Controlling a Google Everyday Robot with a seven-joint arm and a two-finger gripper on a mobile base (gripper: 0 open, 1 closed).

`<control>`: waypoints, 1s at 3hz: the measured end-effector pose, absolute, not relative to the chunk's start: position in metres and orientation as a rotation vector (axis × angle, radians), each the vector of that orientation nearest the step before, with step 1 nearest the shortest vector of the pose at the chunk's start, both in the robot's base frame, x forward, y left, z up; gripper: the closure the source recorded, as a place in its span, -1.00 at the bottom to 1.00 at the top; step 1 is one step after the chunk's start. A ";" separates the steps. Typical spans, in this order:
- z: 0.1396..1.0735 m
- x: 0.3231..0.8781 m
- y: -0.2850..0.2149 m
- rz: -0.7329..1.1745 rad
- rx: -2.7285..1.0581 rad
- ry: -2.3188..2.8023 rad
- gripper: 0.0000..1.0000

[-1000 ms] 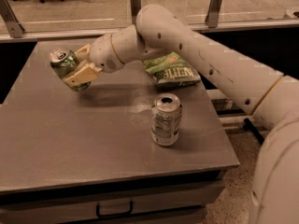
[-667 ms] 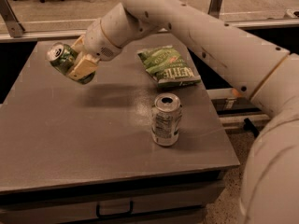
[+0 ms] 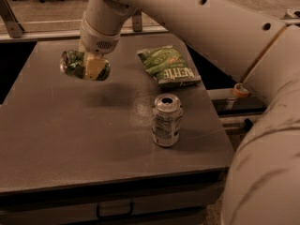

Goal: Knock green can over

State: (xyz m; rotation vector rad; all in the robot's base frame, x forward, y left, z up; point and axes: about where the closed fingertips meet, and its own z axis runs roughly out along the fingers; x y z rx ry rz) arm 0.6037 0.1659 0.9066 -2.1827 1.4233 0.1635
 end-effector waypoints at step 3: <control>0.873 0.597 0.136 -0.140 -2.487 1.504 0.21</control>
Offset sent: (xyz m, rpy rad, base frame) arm -0.0007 -0.0433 -0.0266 -0.4600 -0.0720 0.0103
